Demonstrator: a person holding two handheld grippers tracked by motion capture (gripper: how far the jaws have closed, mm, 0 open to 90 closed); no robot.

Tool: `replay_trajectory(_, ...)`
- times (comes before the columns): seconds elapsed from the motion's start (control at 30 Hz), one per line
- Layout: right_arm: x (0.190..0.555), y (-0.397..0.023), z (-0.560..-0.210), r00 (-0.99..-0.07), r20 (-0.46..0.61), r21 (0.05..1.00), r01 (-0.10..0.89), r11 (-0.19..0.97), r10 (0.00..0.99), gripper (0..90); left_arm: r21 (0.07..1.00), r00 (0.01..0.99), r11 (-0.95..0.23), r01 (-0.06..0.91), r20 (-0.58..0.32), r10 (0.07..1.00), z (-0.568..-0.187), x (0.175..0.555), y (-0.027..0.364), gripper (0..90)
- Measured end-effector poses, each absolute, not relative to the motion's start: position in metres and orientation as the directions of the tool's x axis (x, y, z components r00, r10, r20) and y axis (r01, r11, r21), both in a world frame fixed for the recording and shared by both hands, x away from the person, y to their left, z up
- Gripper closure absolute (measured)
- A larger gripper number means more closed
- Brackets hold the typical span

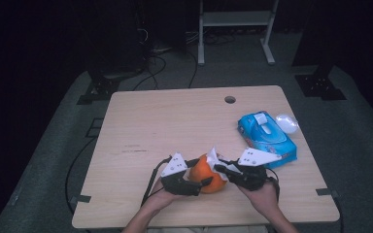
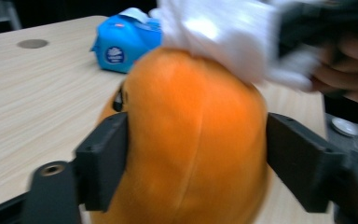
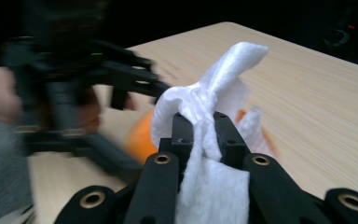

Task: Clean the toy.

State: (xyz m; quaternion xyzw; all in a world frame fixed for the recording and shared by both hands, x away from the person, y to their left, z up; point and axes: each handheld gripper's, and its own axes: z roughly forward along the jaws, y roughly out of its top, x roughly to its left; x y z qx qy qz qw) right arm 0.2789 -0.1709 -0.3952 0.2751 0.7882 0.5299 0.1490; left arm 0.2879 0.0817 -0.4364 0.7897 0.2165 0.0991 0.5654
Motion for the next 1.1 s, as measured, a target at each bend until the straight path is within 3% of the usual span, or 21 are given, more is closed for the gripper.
replay_trajectory(0.1, 0.282, -0.177, -0.397, -0.791, 0.072, 0.915, 0.294, 0.275, 0.607, 79.9, 0.935, 0.886, -0.276, 0.225, -0.079, 0.457, -0.438, 0.287, 0.077, 22.6)
replay_trajectory(0.33, 0.271, -0.155, -0.393, -0.828, -0.014, 0.911, 0.22, 0.348, 0.56, 80.0, 0.929, 0.877, -0.304, 0.209, -0.041, 0.478, -0.439, 0.283, 0.073, 35.3)
replay_trajectory(0.47, 0.283, -0.172, -0.395, -0.798, 0.04, 0.916, 0.269, 0.297, 0.601, 79.3, 0.933, 0.896, -0.298, 0.201, -0.052, 0.44, -0.437, 0.285, 0.074, 32.1)
replay_trajectory(0.63, 0.279, -0.177, -0.395, -0.798, 0.067, 0.91, 0.295, 0.292, 0.598, 79.7, 0.93, 0.875, -0.29, 0.225, -0.062, 0.479, -0.442, 0.291, 0.073, 11.1)
replay_trajectory(0.67, 0.277, -0.171, -0.394, -0.811, 0.053, 0.911, 0.279, 0.305, 0.582, 79.7, 0.928, 0.881, -0.297, 0.223, -0.062, 0.469, -0.445, 0.29, 0.071, 11.9)
replay_trajectory(0.77, 0.27, -0.156, -0.391, -0.831, -0.011, 0.902, 0.231, 0.364, 0.556, 79.7, 0.925, 0.887, -0.345, 0.161, 0.018, 0.461, -0.445, 0.281, 0.063, 27.0)
replay_trajectory(0.87, 0.277, -0.163, -0.39, -0.813, 0.02, 0.908, 0.259, 0.33, 0.582, 80.0, 0.921, 0.89, -0.365, 0.136, 0.048, 0.453, -0.444, 0.277, 0.059, 33.0)
replay_trajectory(1.0, 0.292, -0.191, -0.395, -0.741, 0.059, 0.899, 0.331, 0.287, 0.669, 80.0, 0.916, 0.894, -0.387, 0.104, 0.085, 0.44, -0.444, 0.273, 0.055, 33.3)
replay_trajectory(1.1, 0.292, -0.195, -0.397, -0.759, 0.127, 0.891, 0.371, 0.263, 0.639, 80.3, 0.92, 0.893, -0.38, 0.096, 0.089, 0.441, -0.447, 0.275, 0.052, 23.7)
